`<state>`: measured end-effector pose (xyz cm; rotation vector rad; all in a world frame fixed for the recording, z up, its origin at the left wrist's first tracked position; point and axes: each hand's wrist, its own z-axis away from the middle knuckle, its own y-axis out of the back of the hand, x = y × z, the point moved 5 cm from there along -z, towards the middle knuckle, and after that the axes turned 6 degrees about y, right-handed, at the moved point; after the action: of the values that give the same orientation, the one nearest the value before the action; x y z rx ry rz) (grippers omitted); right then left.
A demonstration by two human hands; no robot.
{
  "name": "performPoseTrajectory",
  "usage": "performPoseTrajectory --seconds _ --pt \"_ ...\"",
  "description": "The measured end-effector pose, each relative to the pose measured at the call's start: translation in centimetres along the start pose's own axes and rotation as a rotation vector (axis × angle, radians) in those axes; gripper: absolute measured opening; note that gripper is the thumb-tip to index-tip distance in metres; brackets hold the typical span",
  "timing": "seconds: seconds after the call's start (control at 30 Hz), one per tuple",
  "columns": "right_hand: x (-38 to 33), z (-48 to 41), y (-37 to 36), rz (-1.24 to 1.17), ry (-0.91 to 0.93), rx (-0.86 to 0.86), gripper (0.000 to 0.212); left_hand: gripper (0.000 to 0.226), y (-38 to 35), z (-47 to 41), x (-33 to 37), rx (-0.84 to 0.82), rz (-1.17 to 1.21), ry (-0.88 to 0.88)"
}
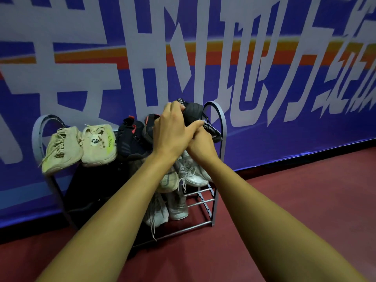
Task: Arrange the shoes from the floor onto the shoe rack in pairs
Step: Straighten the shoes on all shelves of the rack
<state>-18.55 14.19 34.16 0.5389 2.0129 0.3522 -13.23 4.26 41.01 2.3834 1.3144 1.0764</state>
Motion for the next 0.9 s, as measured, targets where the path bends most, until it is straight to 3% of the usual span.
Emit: performPoseTrajectory --seconds 0.1,0.27,0.5,0.7,0.9 --pt "0.5 0.2 -0.3 -0.119 -0.027 0.082 0.004 0.054 -0.2 0.4 0.4 -0.015 0.034 -0.006" --pt "0.7 0.0 -1.3 -0.422 -0.076 0.071 0.042 0.034 0.0 -0.4 -1.1 -0.197 0.203 -0.059" --pt "2.0 0.4 -0.6 -0.864 -0.245 0.134 0.033 0.038 -1.9 -0.1 -6.8 -0.32 0.126 0.04" --pt "1.9 0.3 0.9 -1.123 -0.359 0.244 0.036 0.05 -1.2 -1.0 -8.9 -0.231 0.163 0.161" --pt "2.2 0.3 0.5 -1.189 -0.376 0.274 0.037 0.045 -0.2 -2.1 -11.4 -0.087 0.426 0.544"
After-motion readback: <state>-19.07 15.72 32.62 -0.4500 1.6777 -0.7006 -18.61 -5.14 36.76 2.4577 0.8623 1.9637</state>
